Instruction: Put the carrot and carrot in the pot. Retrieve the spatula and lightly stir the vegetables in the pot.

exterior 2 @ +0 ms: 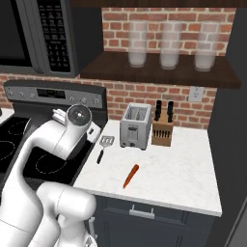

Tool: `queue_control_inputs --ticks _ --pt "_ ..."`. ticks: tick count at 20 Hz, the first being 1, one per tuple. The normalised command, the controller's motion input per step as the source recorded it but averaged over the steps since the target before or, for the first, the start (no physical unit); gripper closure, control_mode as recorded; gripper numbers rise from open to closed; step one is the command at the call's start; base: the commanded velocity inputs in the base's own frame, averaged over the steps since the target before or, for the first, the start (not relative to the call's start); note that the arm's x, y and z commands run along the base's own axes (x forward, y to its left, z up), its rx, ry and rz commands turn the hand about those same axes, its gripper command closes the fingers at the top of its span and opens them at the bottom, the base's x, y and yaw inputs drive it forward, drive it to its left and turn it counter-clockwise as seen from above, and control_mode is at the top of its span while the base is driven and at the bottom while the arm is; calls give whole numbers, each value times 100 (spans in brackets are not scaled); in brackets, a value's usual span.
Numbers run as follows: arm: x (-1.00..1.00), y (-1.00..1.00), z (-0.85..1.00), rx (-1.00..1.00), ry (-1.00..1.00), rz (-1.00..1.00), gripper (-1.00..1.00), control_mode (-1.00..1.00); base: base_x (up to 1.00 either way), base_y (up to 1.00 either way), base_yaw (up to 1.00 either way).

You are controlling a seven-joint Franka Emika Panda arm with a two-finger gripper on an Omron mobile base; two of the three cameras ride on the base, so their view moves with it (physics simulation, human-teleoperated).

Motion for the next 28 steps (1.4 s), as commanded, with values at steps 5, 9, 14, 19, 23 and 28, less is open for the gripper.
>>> queue_control_inputs --ticks 5,9,14,19,23,28 --pt "40 56 8 0 5 0 100 -100 0 0 0" --pt "49 67 0 -2 2 0 100 -100 0 0 0" --pt "52 57 2 -6 5 -2 100 -100 0 0 0" --pt "46 41 0 -11 9 -6 100 -100 0 0 0" --pt "37 32 0 -8 1 -5 100 -100 0 0 0" --pt "31 35 -11 -7 0 -7 100 -100 0 0 0"
